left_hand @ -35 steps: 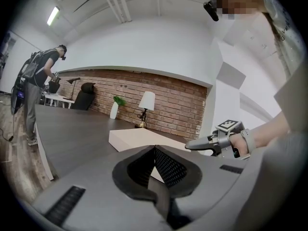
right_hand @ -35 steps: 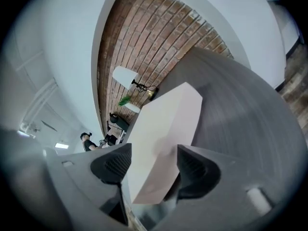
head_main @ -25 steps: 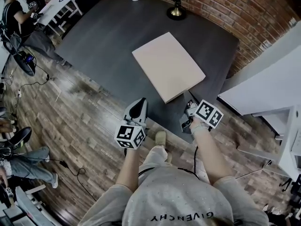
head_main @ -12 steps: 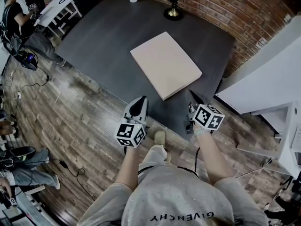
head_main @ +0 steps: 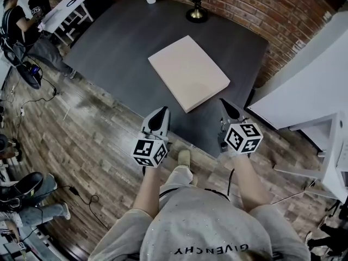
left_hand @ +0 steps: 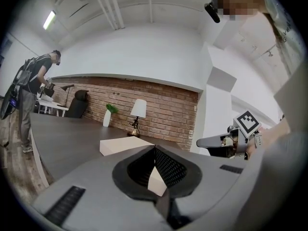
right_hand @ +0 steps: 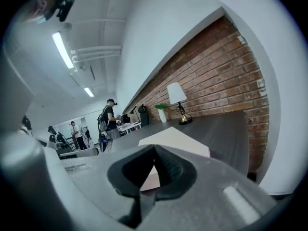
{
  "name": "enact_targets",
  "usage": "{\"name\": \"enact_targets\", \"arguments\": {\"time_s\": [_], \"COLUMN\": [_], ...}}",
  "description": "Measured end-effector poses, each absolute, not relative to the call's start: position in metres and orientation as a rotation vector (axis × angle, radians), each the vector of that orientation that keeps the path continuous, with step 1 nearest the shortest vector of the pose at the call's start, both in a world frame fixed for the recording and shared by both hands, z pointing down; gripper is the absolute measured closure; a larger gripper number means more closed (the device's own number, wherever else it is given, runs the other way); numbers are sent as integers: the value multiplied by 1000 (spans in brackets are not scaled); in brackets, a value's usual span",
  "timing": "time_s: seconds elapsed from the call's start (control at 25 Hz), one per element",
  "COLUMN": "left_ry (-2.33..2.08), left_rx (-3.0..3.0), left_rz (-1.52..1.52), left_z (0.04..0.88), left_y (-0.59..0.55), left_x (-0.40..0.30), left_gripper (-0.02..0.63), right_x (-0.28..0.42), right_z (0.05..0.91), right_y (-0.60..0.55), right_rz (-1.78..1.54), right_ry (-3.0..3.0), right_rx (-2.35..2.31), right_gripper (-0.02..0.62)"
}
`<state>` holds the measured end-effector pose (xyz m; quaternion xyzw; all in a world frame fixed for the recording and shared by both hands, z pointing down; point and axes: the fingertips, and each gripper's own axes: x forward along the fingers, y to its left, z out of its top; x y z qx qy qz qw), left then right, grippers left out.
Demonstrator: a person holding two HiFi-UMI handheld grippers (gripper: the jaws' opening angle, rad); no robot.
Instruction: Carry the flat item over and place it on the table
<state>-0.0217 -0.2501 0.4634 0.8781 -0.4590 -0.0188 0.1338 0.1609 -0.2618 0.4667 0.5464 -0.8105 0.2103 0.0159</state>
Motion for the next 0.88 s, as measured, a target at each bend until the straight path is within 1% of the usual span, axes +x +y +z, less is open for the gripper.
{"name": "enact_targets", "arguments": {"time_s": [0.32, 0.88], "left_ry": [-1331, -1334], "left_rx": [2586, 2634], "left_rz": [-71, -109], "left_z": [445, 419], "left_y": [-248, -238], "left_x": [-17, -13], "left_gripper": [607, 607], "right_x": [161, 174], "right_z": [443, 418], "right_y": [-253, -235], "right_rz": [501, 436], "right_ry": [-2553, -2580], "right_rx": [1690, 1743], "right_gripper": [598, 598]}}
